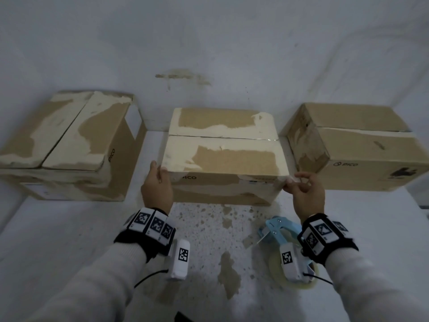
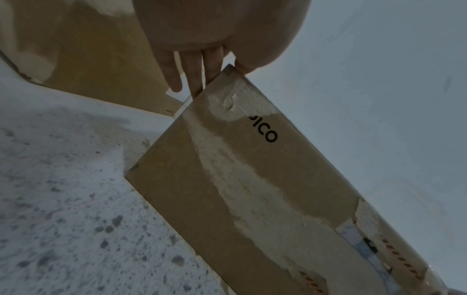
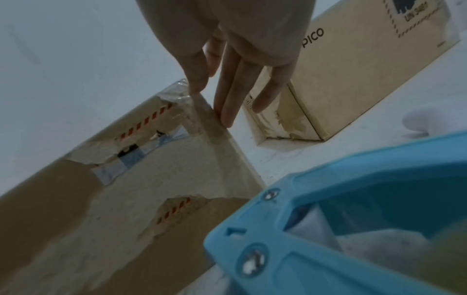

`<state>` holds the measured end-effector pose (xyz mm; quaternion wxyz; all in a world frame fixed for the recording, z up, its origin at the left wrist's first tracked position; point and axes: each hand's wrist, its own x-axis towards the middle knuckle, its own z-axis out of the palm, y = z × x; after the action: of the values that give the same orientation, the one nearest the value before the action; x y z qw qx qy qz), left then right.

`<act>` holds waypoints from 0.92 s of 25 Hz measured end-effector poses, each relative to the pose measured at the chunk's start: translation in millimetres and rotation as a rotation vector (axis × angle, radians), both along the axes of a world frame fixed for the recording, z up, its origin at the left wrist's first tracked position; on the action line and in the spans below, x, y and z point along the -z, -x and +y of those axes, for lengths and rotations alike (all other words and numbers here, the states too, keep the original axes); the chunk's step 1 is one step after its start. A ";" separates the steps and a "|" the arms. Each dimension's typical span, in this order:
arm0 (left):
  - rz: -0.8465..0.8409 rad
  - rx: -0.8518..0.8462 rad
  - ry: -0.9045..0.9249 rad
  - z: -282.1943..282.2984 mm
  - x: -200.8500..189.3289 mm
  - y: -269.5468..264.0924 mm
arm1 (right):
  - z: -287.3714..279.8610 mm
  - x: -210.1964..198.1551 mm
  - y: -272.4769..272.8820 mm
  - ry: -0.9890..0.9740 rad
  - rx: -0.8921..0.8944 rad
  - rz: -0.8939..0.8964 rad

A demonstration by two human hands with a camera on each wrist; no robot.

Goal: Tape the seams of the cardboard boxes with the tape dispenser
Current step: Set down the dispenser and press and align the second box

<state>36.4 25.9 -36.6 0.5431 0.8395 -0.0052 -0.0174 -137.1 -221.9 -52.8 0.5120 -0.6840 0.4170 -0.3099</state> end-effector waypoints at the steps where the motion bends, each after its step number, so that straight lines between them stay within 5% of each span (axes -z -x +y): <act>1: -0.002 0.011 0.006 -1.0 0.5 0.2 | 0.2 0.5 -1.1 0.015 0.006 0.010; 15: 0.009 0.003 0.195 -10.3 8.8 -13.6 | 8.7 -6.2 -8.2 0.161 0.045 0.092; 23: -0.009 0.030 0.202 -14.7 10.9 -6.3 | 16.2 -7.5 -15.4 -0.005 0.017 0.012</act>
<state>42.8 11.1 -47.5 0.6248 0.7802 -0.0221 -0.0212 -121.6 -205.7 -45.4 0.5087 -0.6808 0.4267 -0.3092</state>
